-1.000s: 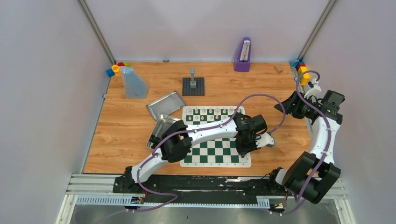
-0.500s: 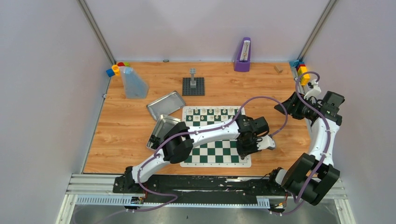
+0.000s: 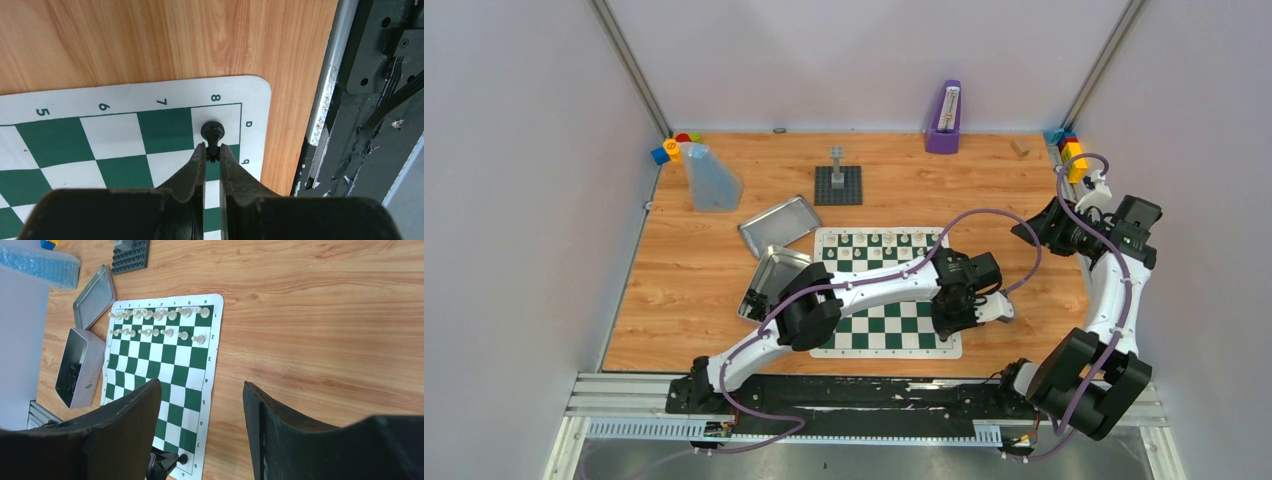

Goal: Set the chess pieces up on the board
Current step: Place the chess piece on the chessboard.

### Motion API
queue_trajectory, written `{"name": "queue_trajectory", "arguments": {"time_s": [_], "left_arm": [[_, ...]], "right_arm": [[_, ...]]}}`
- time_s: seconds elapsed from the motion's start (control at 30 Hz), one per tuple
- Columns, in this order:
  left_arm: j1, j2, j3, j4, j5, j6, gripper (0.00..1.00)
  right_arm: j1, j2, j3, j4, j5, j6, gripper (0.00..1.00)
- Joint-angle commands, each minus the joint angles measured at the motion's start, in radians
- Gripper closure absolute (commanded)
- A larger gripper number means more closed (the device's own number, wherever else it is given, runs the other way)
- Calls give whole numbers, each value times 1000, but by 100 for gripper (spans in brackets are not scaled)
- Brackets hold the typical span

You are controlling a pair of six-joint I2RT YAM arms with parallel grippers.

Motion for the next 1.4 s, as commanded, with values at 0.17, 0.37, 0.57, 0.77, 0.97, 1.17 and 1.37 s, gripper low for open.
{"name": "queue_trajectory", "arguments": {"time_s": [0.17,0.37,0.57,0.77,0.97,1.17,1.37], "left_arm": [[-14,9,41,-18,4,17,79],[-14,-14,46,-20,-2,12,62],[-14,-86,24,-11,-30,19,47],[3,-290,-205,70,-106,74,42],[140,-571,-469,115,-128,116,38],[343,-869,-704,49,-139,176,39],[614,-1070,-948,57,-117,345,39]], "right_arm": [[-5,-13,-5,30,-19,-11,38],[-5,-10,-4,28,-22,-14,38],[-5,-3,-5,27,-24,-16,38],[-5,0,-5,25,-28,-23,38],[-5,7,-4,25,-53,-34,38],[-3,38,0,15,-74,-45,38],[-2,70,2,11,-83,-51,39]]}}
